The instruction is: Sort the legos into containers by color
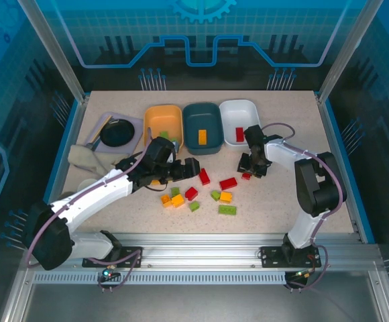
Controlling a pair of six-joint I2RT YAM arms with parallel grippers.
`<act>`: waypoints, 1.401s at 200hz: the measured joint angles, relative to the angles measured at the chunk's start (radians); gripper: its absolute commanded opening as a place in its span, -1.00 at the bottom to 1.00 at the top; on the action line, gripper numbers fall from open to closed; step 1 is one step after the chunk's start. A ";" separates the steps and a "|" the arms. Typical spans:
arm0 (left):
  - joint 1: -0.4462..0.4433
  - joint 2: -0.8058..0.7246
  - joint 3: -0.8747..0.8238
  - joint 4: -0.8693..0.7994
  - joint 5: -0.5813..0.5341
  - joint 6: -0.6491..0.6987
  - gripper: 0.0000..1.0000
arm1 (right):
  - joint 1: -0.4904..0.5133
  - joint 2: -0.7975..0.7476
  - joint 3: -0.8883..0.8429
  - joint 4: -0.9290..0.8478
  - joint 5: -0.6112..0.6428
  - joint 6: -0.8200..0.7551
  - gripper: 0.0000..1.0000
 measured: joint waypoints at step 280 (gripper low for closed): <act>0.027 0.344 0.386 0.072 0.034 -0.021 0.85 | -0.079 0.567 1.022 -0.401 0.166 -0.173 -0.27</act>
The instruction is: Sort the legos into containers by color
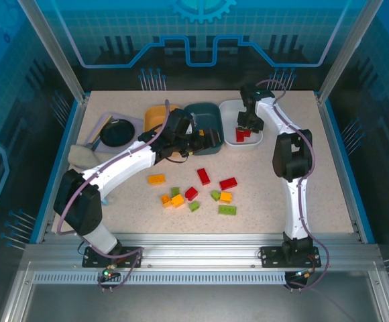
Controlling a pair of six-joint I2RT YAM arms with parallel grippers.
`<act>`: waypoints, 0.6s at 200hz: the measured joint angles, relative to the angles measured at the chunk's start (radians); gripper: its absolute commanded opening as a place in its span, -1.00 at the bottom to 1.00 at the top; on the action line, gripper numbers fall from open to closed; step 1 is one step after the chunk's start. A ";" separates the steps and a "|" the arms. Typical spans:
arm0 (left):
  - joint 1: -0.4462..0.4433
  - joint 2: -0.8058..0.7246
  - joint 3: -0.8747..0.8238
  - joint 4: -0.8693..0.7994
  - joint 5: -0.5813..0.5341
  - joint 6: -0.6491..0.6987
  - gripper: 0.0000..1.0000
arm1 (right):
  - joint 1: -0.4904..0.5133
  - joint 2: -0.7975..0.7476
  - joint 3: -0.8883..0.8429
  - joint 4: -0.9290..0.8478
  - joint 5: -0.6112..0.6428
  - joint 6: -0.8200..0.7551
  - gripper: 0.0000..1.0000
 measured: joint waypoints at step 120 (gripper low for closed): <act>0.005 0.000 0.000 -0.038 0.019 0.050 0.82 | -0.001 0.011 0.052 -0.074 0.029 -0.001 0.12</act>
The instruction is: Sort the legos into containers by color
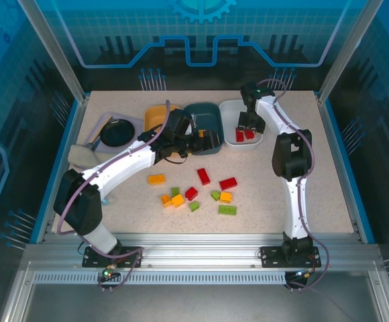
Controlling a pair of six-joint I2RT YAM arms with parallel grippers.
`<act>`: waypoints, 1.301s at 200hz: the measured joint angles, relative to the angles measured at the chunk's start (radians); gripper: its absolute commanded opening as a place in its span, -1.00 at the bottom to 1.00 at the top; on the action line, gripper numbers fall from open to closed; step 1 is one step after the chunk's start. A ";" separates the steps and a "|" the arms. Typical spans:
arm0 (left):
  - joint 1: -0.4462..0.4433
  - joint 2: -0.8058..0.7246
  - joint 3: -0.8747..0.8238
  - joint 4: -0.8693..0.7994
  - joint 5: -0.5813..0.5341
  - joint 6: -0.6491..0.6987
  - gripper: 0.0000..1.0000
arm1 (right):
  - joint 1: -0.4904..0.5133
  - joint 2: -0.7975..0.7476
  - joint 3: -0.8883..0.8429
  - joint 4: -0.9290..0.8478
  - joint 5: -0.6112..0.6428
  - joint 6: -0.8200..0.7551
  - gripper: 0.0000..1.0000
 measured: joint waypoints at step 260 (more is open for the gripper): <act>-0.331 0.084 -0.196 -0.393 -0.213 0.353 0.32 | 0.329 -1.181 -1.268 0.514 -0.226 0.104 0.32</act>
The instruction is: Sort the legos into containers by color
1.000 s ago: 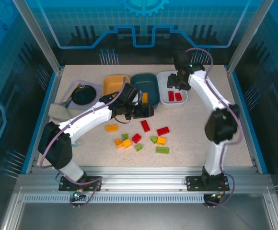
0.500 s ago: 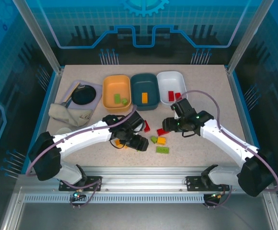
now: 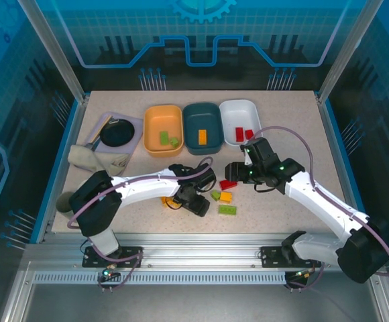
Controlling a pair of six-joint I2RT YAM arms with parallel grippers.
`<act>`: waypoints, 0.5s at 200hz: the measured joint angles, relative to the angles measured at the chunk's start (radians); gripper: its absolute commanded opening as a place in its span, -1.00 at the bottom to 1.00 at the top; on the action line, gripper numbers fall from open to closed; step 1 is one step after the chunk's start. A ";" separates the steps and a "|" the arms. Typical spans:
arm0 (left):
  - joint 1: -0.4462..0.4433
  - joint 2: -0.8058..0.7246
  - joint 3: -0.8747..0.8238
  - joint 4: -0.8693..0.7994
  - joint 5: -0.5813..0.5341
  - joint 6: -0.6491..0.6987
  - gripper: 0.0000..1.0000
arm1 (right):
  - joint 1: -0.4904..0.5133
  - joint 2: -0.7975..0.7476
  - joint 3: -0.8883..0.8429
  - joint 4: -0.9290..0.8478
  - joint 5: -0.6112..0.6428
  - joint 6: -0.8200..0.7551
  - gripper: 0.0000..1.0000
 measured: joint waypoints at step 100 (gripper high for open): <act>-0.001 0.093 0.006 0.057 0.000 0.018 -0.41 | -0.029 -0.090 -0.034 0.041 -0.150 0.035 0.25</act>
